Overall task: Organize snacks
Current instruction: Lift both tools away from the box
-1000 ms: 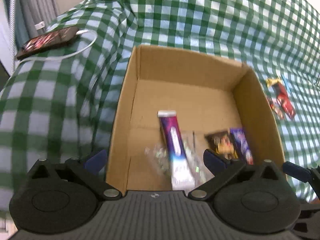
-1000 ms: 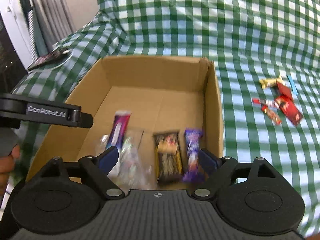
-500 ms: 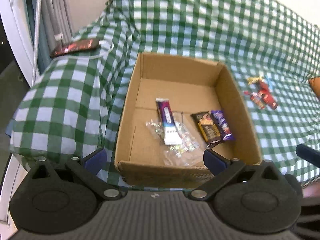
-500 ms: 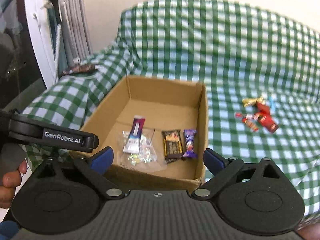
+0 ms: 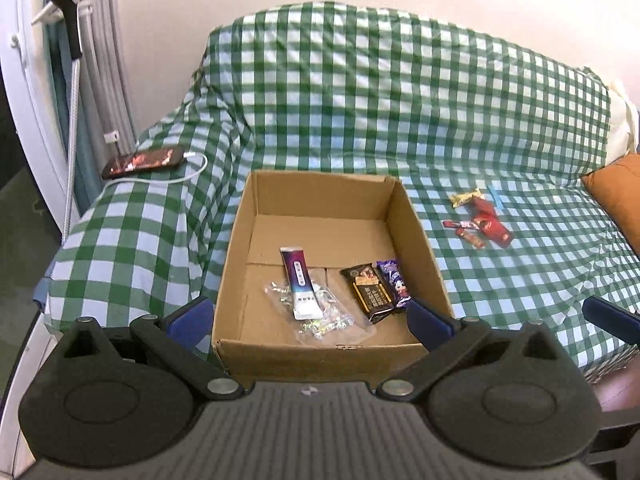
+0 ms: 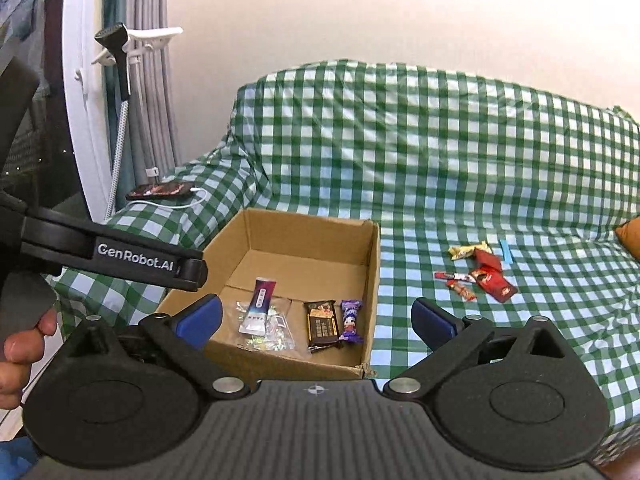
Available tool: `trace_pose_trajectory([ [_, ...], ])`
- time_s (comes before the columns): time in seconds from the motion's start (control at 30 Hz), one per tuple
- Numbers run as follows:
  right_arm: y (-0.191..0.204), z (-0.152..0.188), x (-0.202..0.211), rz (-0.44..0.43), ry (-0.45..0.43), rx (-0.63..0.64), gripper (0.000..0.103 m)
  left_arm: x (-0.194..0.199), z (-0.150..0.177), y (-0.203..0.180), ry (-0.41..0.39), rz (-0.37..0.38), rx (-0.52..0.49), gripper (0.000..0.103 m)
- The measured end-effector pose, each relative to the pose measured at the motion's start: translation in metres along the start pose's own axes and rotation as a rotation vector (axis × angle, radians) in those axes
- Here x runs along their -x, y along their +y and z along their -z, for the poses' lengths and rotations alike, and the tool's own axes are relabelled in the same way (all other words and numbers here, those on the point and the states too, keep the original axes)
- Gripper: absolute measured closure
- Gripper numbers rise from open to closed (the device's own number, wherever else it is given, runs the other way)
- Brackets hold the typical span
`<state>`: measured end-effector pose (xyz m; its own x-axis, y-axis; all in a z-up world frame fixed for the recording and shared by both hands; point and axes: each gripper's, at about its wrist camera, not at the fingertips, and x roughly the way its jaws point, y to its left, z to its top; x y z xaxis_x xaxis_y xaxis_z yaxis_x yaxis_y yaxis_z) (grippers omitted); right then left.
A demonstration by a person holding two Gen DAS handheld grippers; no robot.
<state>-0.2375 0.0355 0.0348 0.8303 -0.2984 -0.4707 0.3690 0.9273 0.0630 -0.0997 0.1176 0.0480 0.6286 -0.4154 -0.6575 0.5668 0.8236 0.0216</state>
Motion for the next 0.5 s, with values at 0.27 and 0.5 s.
trace_pose_trajectory([
  [0.27,0.006,0.001,0.018,-0.001,-0.035,0.008,0.002,0.018,0.003,0.0,-0.038,-0.003,0.008,0.0],
  [0.5,0.006,0.001,0.025,0.001,-0.053,0.01,0.001,0.025,0.003,-0.001,-0.058,-0.003,-0.002,0.0],
])
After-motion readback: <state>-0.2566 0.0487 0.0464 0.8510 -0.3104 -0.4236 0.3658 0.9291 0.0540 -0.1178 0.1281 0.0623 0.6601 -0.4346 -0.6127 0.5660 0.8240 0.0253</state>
